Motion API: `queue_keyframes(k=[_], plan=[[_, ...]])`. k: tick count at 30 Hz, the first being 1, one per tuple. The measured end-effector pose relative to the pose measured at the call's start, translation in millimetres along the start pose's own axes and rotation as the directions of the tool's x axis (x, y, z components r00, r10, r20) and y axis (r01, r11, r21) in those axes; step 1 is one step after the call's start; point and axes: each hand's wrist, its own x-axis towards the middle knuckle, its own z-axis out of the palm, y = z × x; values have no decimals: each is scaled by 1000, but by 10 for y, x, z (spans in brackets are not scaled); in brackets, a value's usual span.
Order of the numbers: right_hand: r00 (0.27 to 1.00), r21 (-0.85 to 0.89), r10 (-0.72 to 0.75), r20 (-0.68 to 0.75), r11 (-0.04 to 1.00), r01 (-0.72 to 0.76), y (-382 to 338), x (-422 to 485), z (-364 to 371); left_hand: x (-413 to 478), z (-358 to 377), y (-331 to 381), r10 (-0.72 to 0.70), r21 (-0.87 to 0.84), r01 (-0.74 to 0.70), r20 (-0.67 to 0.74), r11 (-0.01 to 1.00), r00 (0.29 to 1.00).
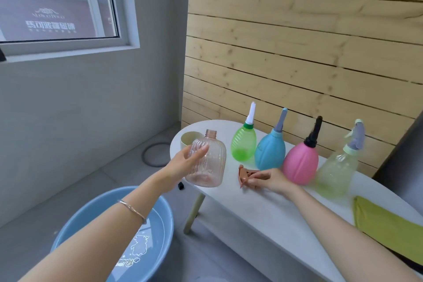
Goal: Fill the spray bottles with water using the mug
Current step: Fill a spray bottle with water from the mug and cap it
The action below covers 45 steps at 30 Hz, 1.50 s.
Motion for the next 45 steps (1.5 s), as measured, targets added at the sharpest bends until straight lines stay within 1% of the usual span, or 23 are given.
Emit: queue_keyframes(k=[2, 4, 6, 8, 10, 12, 17, 20, 26, 30, 33, 35, 37, 40, 42, 45], plan=[[999, -12, -9, -32, 1000, 9, -18, 22, 16, -15, -9, -39, 9, -25, -9, 2, 1000, 1000], [988, -14, -50, -143, 999, 48, -70, 64, 24, -20, -24, -56, 5, -52, -5, -4, 999, 1000], [961, 50, -82, -264, 994, 98, -167, 104, 49, -30, -52, -73, 5, -87, -5, -11, 996, 1000], [951, 138, -81, -298, 982, 127, -293, 138, 136, -45, -87, -108, 2, -124, -6, -28, 992, 1000], [958, 157, -91, -273, 978, 138, -436, 165, 305, -76, -145, -168, -5, -147, -1, -44, 989, 999], [964, 216, -77, -253, 967, 134, -541, 215, 495, -122, -204, -229, -7, -166, -2, -50, 986, 999], [985, 311, -17, -169, 948, 69, -795, 313, 939, -402, -449, -294, -10, -185, -17, -145, 983, 989], [987, 352, 7, -161, 935, 51, -903, 332, 1114, -631, -622, -294, -27, -192, -8, -180, 981, 983], [982, 441, 21, -186, 895, 65, -1097, 171, 1384, -1119, -1110, -441, -7, -204, -52, -279, 977, 960], [984, 506, -46, -172, 853, 129, -1326, -67, 1567, -1377, -1321, -583, -28, -241, -54, -326, 969, 945], [990, 480, -98, -104, 867, 136, -1496, -167, 1744, -1488, -1471, -683, -49, -224, -37, -366, 974, 929], [992, 472, -121, -37, 873, 124, -1556, -153, 1874, -1509, -1590, -792, -57, -174, -11, -380, 985, 923], [993, 439, -113, 28, 894, 89, -1557, -37, 2036, -1470, -1759, -937, -57, -112, 15, -380, 994, 923], [993, 348, -87, 85, 936, 52, -1451, 131, 2332, -1390, -1985, -1214, -83, -29, 78, -378, 997, 922], [992, 267, -79, 99, 962, 50, -1253, 344, 2636, -1264, -2103, -1499, -118, -23, 118, -377, 993, 919], [985, 97, -76, 154, 993, 61, -897, 634, 3065, -1084, -2241, -1845, -178, -18, 190, -442, 982, 879]])
